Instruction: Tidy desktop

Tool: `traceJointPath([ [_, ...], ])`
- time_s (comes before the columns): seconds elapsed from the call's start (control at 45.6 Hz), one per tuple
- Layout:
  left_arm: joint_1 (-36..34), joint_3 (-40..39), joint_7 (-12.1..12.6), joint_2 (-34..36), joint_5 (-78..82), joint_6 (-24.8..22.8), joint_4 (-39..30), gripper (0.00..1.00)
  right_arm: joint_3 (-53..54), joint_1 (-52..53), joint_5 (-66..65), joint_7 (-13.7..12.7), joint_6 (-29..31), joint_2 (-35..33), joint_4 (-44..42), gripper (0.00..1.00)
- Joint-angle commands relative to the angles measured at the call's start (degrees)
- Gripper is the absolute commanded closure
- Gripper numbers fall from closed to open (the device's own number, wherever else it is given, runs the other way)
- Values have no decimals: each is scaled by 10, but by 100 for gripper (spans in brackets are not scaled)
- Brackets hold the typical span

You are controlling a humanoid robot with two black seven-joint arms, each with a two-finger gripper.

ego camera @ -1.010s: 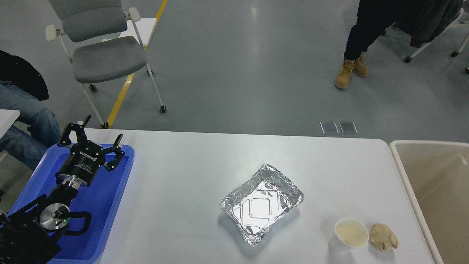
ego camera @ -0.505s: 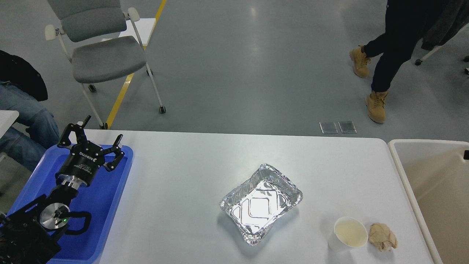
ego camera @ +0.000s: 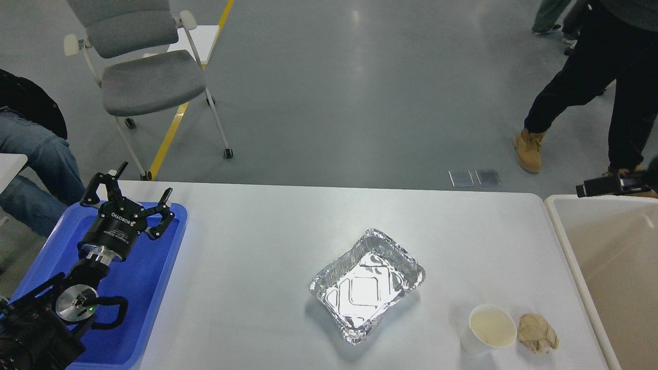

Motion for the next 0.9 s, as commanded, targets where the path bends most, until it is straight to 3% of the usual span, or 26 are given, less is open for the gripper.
traceJointPath([
  [0.0,0,1,0,0,0,0,0,1,-137,119,74,-2,43,64,95,0],
  [0.219,0,1,0,0,-1,0,0,1,-153,161,159,-4,99,71,159,0],
  [0.373,0,1,0,0,-1,0,0,1,-164,178,254,-27,115,73,193,0],
  [0.636,0,1,0,0,-1,0,0,1,-274,184,425,-108,95,102,195,0],
  [0.878,0,1,0,0,-1,0,1,1,-313,184,419,-115,50,107,202,0],
])
